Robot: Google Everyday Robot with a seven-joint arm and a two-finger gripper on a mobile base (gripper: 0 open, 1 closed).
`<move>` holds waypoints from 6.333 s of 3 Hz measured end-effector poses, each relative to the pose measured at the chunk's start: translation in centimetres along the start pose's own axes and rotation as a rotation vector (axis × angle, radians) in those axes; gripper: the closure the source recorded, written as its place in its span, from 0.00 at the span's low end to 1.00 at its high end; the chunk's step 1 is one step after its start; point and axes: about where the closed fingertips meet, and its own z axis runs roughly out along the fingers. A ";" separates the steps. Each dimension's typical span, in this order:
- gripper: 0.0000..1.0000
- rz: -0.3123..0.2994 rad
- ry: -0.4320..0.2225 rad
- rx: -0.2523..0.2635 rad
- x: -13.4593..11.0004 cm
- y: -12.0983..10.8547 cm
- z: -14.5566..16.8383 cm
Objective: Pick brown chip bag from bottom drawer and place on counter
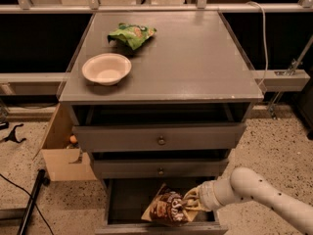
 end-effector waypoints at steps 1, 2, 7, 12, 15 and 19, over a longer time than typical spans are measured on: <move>1.00 -0.025 0.012 -0.016 -2.9 0.1 -2.9; 1.00 -0.048 0.023 -0.033 -5.1 -0.1 -5.3; 1.00 -0.238 0.062 0.035 -19.7 -4.5 -18.4; 1.00 -0.233 0.154 0.095 -32.1 -8.6 -33.5; 1.00 -0.155 0.195 0.201 -36.9 -13.9 -43.9; 1.00 -0.156 0.261 0.376 -34.8 -24.4 -43.2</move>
Offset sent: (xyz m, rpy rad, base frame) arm -0.0163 -0.0003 0.1159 -0.0574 -0.0206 0.0789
